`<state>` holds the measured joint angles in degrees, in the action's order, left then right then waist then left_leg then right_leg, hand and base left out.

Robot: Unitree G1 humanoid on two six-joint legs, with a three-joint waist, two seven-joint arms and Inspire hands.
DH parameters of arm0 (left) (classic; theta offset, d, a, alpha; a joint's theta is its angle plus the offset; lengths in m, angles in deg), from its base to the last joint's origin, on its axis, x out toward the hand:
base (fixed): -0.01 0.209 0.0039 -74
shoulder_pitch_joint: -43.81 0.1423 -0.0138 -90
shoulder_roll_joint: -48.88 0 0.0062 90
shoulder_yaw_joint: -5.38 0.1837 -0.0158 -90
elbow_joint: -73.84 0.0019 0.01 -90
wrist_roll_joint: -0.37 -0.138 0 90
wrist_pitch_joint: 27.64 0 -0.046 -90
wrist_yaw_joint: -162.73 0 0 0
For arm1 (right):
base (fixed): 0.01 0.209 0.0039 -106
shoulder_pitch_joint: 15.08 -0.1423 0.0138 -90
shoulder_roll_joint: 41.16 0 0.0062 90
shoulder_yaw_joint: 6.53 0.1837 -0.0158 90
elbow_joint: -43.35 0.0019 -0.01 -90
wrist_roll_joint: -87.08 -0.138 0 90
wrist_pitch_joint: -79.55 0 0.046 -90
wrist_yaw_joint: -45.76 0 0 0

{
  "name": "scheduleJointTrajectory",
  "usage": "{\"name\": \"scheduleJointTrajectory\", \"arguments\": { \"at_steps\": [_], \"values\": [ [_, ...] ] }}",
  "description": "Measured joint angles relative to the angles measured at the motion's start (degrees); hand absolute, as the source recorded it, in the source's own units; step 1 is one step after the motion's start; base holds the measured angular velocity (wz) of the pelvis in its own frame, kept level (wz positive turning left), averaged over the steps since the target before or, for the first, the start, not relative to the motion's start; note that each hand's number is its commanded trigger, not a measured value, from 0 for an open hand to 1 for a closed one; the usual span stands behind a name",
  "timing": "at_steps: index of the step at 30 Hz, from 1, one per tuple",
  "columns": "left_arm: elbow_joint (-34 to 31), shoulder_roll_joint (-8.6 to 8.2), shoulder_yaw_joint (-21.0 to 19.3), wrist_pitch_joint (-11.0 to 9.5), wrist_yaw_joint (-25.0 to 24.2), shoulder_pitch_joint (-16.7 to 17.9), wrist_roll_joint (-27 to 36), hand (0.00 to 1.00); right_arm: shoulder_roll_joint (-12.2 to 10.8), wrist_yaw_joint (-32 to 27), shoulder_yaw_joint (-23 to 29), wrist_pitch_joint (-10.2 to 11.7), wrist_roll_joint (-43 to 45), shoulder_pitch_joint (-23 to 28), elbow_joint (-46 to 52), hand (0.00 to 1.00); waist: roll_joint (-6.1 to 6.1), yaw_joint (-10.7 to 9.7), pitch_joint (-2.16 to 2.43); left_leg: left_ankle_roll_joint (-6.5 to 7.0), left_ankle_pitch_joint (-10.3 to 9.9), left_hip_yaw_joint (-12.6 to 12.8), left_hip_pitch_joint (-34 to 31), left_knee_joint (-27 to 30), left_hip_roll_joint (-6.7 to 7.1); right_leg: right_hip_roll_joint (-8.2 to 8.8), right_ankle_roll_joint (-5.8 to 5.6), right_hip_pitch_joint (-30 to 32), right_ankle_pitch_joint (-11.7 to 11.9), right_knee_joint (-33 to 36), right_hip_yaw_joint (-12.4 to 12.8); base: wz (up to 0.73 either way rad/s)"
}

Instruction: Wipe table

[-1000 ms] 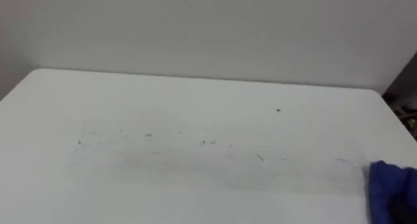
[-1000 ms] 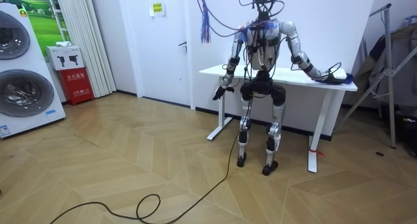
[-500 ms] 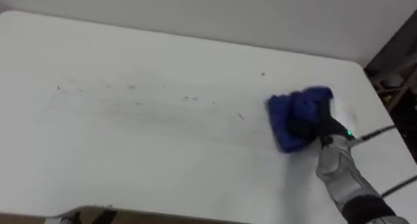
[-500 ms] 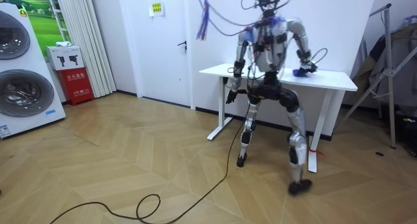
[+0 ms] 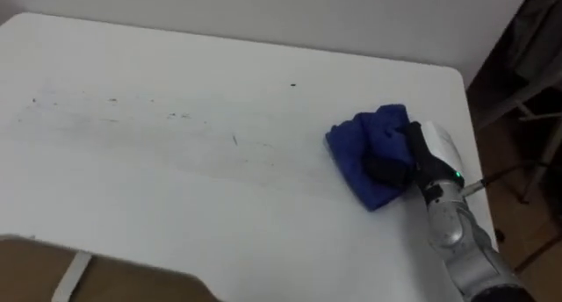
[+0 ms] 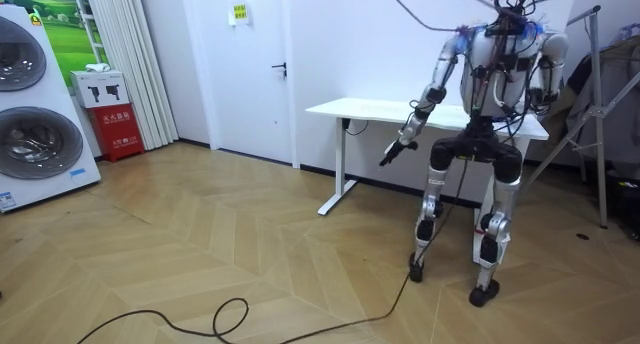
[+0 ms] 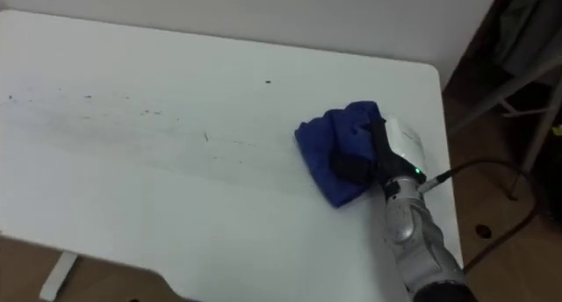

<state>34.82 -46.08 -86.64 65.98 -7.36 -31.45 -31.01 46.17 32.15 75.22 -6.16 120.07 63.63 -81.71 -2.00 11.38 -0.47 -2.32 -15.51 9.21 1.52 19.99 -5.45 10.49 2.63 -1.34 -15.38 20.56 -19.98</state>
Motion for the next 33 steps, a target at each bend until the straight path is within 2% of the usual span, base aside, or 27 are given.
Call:
{"name": "scheduleJointTrajectory", "arguments": {
  "at_steps": [1,2,4,5,6,7,8,9,12,13,14,17,23,27,30,33],
  "values": [
    [-0.12,-0.11,-0.01,0.01,0.28,0.30,0.37,0.00,-0.01,0.05,-0.13,0.15,0.46,0.28,0.19,1.00,-0.24,-0.05,0.20,0.05,0.40,0.04,0.94,-1.47,0.29,-0.25,0.48,0.18,0.05,-0.16,1.13,-0.74],
    [-0.59,-0.27,-0.06,0.05,0.78,0.79,0.54,0.00,0.01,-0.03,-0.08,0.74,0.99,1.10,0.53,1.00,-0.54,-0.17,0.56,0.10,1.22,0.23,2.53,-4.08,0.66,-0.85,1.46,0.26,0.41,-1.09,2.87,-0.55],
    [-1.89,-0.23,-0.25,0.24,1.88,1.02,0.94,0.00,0.00,-0.14,-0.04,1.08,1.06,2.02,1.20,1.00,-0.03,-1.24,0.85,0.32,2.30,0.18,3.93,-6.99,1.39,-0.93,0.67,0.27,1.21,-1.95,4.23,-0.30],
    [-2.81,-0.20,-0.28,0.29,2.74,0.76,0.89,0.00,0.00,-0.36,-0.04,1.10,0.92,2.88,1.90,1.00,0.76,-1.61,0.96,0.32,2.47,0.09,4.21,-7.86,1.67,-0.93,-0.61,0.38,1.76,-1.97,5.00,-0.06],
    [-3.75,-0.21,-0.31,0.30,3.41,0.56,0.87,0.00,-0.02,-0.72,-0.02,1.27,0.56,3.94,2.45,1.00,1.36,-1.78,1.26,0.30,2.52,0.06,4.36,-8.16,1.70,-0.91,-2.17,0.42,2.49,-2.01,5.33,-0.04],
    [-4.41,-0.21,-0.45,0.29,3.57,0.50,0.87,0.00,-0.06,-0.70,-0.03,1.41,0.56,4.18,2.57,1.00,1.99,-1.78,1.21,0.27,2.53,0.03,4.44,-8.38,1.70,-0.91,-3.30,0.40,2.80,-2.10,5.45,0.00],
    [-5.75,-0.14,-0.51,0.30,3.62,0.47,0.86,0.00,-0.06,-0.59,-0.07,1.54,0.55,4.42,2.60,1.00,3.34,-1.85,1.14,0.20,2.57,-0.01,4.55,-8.65,1.68,-0.85,-6.32,0.14,3.78,-2.71,5.43,0.00],
    [-7.03,-0.16,-0.50,0.26,3.61,0.45,0.85,0.00,-0.06,-0.60,-0.13,1.56,0.58,4.77,2.54,1.00,4.54,-1.75,1.01,0.09,2.63,-0.48,4.59,-8.75,1.65,-0.97,-7.29,-0.80,4.07,-4.01,4.96,0.08],
    [-7.02,-0.29,-0.11,0.05,3.34,0.42,0.80,0.00,-0.03,-0.59,-0.12,1.50,0.63,5.25,2.67,1.00,5.97,-2.00,0.81,0.08,2.63,-0.80,4.96,-9.12,1.63,-1.44,-8.58,-2.89,5.00,-7.72,4.28,0.06],
    [-6.96,-0.28,-0.14,0.07,3.34,0.53,0.78,0.00,-0.02,-0.58,-0.11,1.51,0.63,5.25,2.77,0.17,6.03,-2.08,0.81,0.08,2.63,-0.80,4.95,-9.31,1.63,-1.52,-8.65,-3.10,5.16,-8.19,4.29,0.00],
    [-6.46,-0.19,-0.15,0.08,3.43,0.75,0.79,0.00,0.00,-0.59,-0.10,1.51,0.62,5.23,2.86,0.00,5.95,-2.05,0.69,0.08,2.63,-0.83,5.11,-9.41,1.63,-1.63,-8.76,-3.75,5.44,-8.77,4.36,0.00],
    [-5.88,-0.09,-0.16,0.26,3.66,2.02,0.80,0.00,-0.01,0.16,-0.11,0.98,1.64,5.23,3.52,0.00,5.83,-1.95,0.55,0.08,2.63,-0.35,5.96,-9.86,1.63,-1.85,-8.78,-3.78,5.47,-9.01,5.66,-0.08],
    [-5.88,-0.11,0.18,0.25,3.85,3.57,0.27,0.00,0.98,1.86,-0.66,-1.86,6.03,5.79,4.68,0.00,5.76,-1.86,0.43,0.06,2.64,-0.34,6.21,-10.32,1.62,-1.92,-8.78,-3.84,5.47,-9.02,5.72,-0.01],
    [-6.01,-0.09,0.81,0.25,4.77,4.02,-0.21,0.00,1.27,2.40,-1.31,-2.00,7.69,6.15,6.20,0.00,5.67,-2.69,0.31,0.06,2.64,-0.41,6.33,-10.39,1.63,-1.94,-8.79,-4.27,5.48,-9.08,5.69,0.00],
    [-6.12,-0.04,1.67,0.14,4.93,3.79,-0.08,0.00,1.36,2.06,-1.68,-2.42,8.29,8.24,9.50,0.00,5.42,-3.43,0.18,0.05,2.63,-0.32,7.02,-10.53,1.63,-2.03,-8.80,-4.85,5.48,-9.60,5.57,0.00],
    [-6.11,0.06,2.27,-0.04,4.95,2.70,0.08,0.00,1.45,0.53,-1.88,-1.27,7.97,10.82,12.06,0.00,5.27,-3.67,0.10,-0.07,2.58,0.07,7.11,-10.82,1.21,-2.53,-8.80,-5.40,5.70,-10.05,5.82,-0.03]
  ]
}}
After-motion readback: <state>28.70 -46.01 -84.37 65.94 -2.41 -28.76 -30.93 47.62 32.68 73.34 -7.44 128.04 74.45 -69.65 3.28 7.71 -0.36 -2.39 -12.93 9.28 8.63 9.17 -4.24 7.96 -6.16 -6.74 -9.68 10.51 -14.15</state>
